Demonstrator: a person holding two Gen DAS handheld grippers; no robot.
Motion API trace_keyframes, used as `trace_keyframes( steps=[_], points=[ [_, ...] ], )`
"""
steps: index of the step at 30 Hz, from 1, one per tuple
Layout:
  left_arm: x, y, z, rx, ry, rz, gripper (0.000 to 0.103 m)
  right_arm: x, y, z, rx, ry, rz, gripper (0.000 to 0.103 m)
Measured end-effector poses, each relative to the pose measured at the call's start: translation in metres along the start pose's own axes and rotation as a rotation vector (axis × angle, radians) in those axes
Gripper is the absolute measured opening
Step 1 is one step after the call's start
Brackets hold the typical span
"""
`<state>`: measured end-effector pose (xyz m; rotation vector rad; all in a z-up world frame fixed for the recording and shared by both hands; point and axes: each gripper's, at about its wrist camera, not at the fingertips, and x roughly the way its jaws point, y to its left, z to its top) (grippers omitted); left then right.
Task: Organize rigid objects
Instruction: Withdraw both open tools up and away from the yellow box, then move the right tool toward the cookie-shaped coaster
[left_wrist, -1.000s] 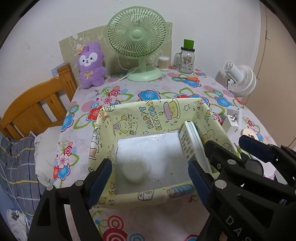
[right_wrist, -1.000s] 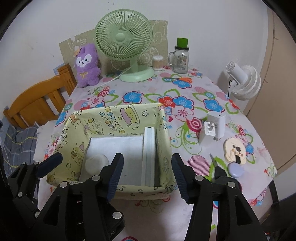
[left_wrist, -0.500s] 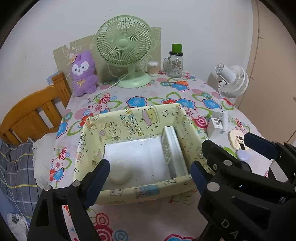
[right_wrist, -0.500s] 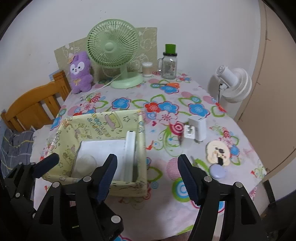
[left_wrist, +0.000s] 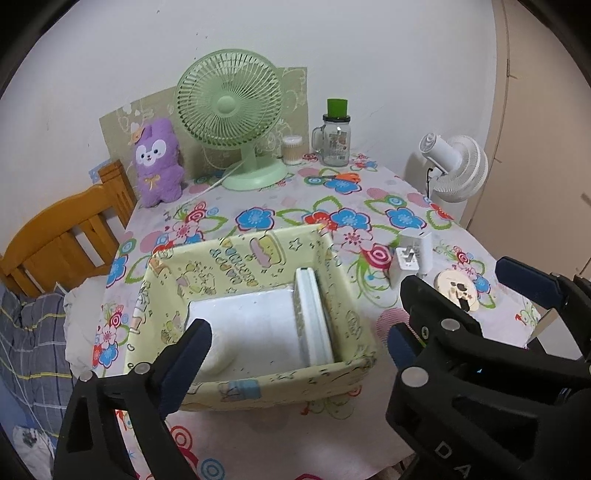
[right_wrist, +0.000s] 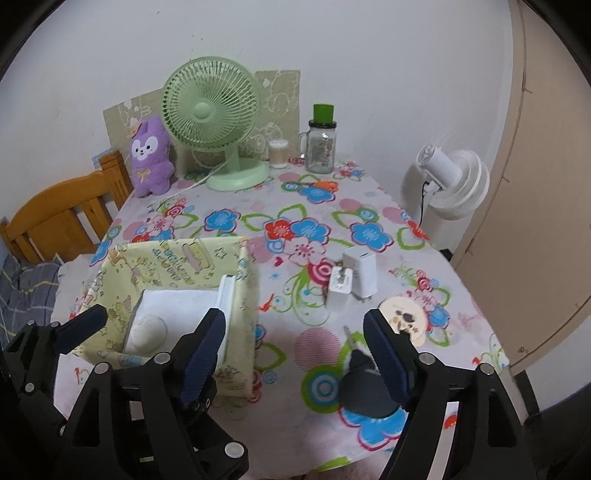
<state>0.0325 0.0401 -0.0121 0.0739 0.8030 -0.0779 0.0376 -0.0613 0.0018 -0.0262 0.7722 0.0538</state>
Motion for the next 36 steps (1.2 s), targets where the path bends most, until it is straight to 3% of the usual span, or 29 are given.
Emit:
trace_keyframes(
  steps=[11,16,28,36],
  points=[
    [-0.001,-0.03,0.007,-0.011,-0.012,-0.015,0.098,-0.003,-0.031,0.005,-0.021,-0.023,-0.008,0.088],
    [-0.002,-0.042,0.009,-0.021,-0.021,-0.013,0.099,-0.005,-0.045,0.007,-0.024,-0.041,-0.014,0.097],
    [-0.002,-0.073,0.014,-0.027,-0.032,-0.002,0.099,-0.005,-0.077,0.011,-0.037,-0.058,0.0,0.098],
    [0.009,-0.09,0.015,-0.018,-0.026,-0.034,0.099,0.007,-0.099,0.008,-0.01,-0.027,0.016,0.098]
  ],
)
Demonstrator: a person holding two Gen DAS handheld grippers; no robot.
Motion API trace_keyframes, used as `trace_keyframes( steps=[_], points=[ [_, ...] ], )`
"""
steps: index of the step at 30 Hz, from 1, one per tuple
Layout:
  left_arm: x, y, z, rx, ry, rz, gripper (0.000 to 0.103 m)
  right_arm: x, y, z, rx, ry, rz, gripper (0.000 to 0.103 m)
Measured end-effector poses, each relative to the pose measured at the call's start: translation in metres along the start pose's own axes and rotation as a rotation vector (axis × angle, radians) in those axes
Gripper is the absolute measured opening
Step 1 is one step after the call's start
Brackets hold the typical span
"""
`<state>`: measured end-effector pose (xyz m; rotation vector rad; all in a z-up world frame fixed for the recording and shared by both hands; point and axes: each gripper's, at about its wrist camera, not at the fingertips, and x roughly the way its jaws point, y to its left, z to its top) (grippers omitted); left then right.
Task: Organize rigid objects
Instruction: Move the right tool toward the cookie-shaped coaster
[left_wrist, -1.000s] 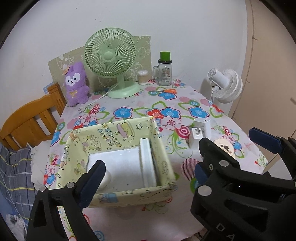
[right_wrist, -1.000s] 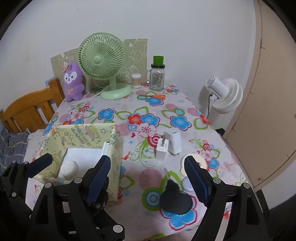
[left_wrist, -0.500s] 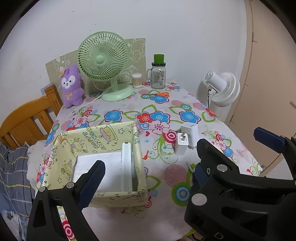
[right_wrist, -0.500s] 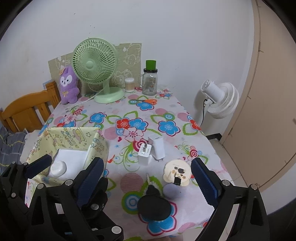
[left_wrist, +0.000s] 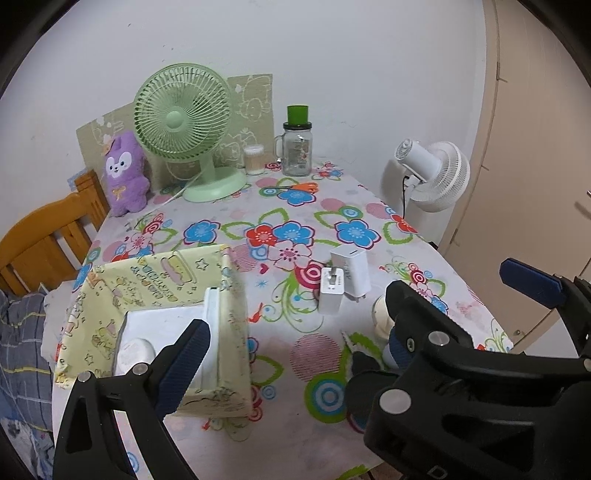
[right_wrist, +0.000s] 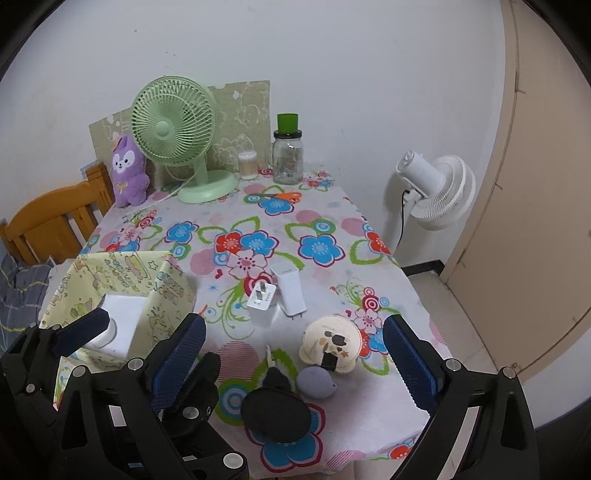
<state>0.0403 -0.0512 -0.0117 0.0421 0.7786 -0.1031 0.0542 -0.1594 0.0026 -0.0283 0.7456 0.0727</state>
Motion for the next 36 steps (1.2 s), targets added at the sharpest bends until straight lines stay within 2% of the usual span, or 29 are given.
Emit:
trace_keyframes(
  steps=[14,23,28,36],
  points=[
    [0.024,-0.03,-0.002,0.025,0.016,-0.042,0.099,0.017,-0.031,-0.009,0.021,-0.003,-0.009,0.098],
    [0.058,-0.035,-0.016,0.0,0.061,-0.071,0.099,0.05,-0.042,-0.023,0.023,0.053,-0.01,0.098],
    [0.069,-0.042,-0.021,0.04,0.056,-0.047,0.099,0.068,-0.047,-0.031,0.037,0.088,0.0,0.098],
    [0.093,-0.043,-0.024,0.028,0.09,-0.04,0.099,0.092,-0.053,-0.036,0.047,0.119,-0.004,0.098]
  ],
)
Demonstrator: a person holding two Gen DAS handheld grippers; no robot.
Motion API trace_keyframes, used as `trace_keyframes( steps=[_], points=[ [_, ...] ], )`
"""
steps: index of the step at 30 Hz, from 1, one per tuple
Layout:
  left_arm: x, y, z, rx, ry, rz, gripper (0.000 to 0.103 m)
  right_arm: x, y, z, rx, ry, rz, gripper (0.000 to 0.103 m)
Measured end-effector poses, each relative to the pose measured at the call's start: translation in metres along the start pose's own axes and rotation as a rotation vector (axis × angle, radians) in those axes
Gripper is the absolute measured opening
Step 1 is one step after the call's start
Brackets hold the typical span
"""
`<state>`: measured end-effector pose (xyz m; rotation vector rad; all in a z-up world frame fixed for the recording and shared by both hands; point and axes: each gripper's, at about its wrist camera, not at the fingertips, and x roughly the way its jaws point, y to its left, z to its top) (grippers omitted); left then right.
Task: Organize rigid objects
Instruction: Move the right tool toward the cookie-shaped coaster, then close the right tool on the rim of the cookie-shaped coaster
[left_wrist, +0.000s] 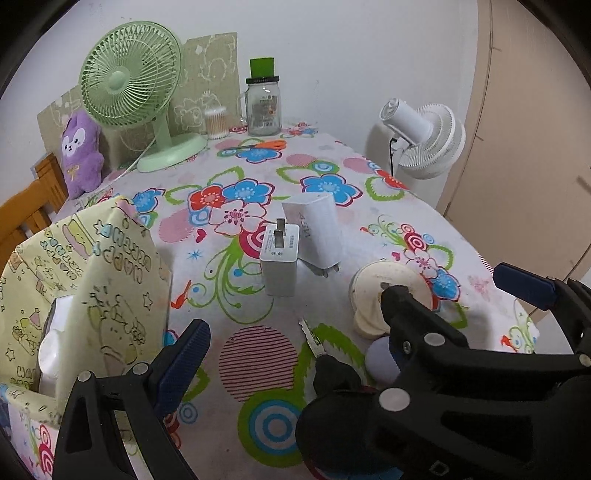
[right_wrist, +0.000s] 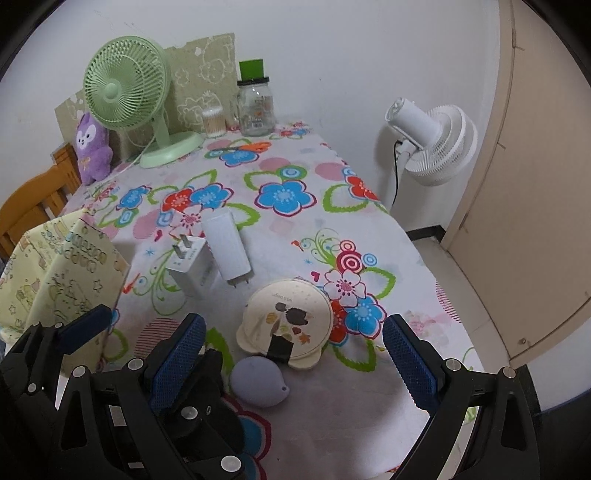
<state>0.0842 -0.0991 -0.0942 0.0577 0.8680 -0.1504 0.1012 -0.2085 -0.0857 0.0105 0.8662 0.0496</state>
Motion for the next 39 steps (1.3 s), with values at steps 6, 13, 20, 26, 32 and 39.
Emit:
trace_keyframes(
  steps=[6,13,20,26,32,39],
  points=[
    [0.016,-0.001,-0.001,0.004,0.025,0.015,0.099,0.019,-0.002,-0.001,0.007,0.034,0.002,0.098],
    [0.032,-0.002,0.001,0.008,0.052,0.012,0.099,0.039,-0.004,0.001,0.012,0.072,0.0,0.098],
    [0.044,0.0,0.001,0.0,0.07,0.011,0.099,0.055,-0.003,0.003,0.012,0.106,-0.006,0.098],
    [0.045,0.001,0.002,0.002,0.061,0.01,0.099,0.067,-0.001,0.005,0.026,0.128,0.003,0.092],
    [0.046,0.003,0.004,-0.004,0.077,-0.01,0.099,0.069,-0.002,0.006,0.038,0.122,0.024,0.076],
    [0.047,0.002,0.008,-0.004,0.079,-0.008,0.1,0.068,-0.003,0.008,0.036,0.107,-0.012,0.055]
  ],
)
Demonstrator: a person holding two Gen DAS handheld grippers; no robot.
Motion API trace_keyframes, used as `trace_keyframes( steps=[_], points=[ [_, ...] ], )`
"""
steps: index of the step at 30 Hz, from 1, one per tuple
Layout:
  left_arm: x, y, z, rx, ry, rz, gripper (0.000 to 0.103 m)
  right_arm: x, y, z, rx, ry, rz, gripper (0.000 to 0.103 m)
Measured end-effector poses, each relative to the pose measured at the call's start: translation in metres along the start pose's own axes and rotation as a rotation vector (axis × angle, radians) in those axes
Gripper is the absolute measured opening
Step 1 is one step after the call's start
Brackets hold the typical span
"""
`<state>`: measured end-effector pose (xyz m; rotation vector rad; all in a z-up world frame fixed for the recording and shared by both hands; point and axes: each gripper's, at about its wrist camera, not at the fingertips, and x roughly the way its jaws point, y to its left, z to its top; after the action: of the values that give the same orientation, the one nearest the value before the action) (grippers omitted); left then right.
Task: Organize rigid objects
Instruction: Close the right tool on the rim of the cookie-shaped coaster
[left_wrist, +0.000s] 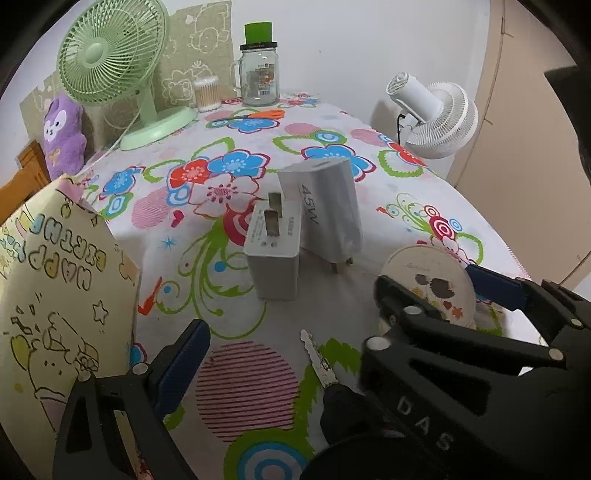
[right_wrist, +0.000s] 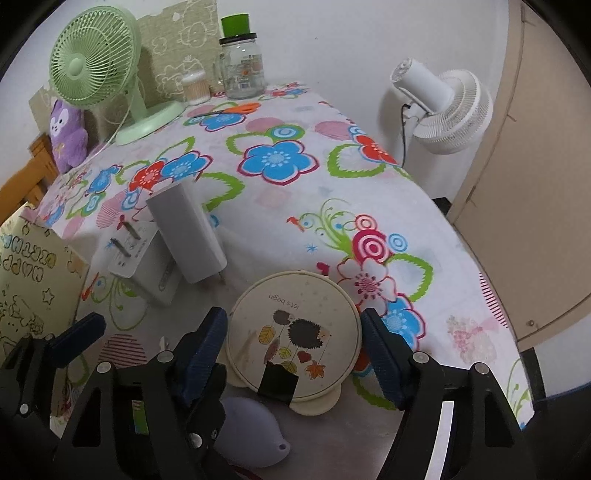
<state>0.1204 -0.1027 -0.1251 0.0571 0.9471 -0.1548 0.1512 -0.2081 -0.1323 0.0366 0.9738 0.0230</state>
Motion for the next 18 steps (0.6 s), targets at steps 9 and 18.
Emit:
trace_keyframes(
  steps=[9,18],
  points=[
    [0.003,0.003,0.008,-0.016,-0.003,0.027,0.099,0.001,-0.025,0.011,0.1,0.018,0.032,0.029],
    [-0.006,-0.006,-0.003,0.075,0.001,0.041,0.099,0.0,-0.018,0.009,0.082,0.035,0.051,0.059]
  ],
)
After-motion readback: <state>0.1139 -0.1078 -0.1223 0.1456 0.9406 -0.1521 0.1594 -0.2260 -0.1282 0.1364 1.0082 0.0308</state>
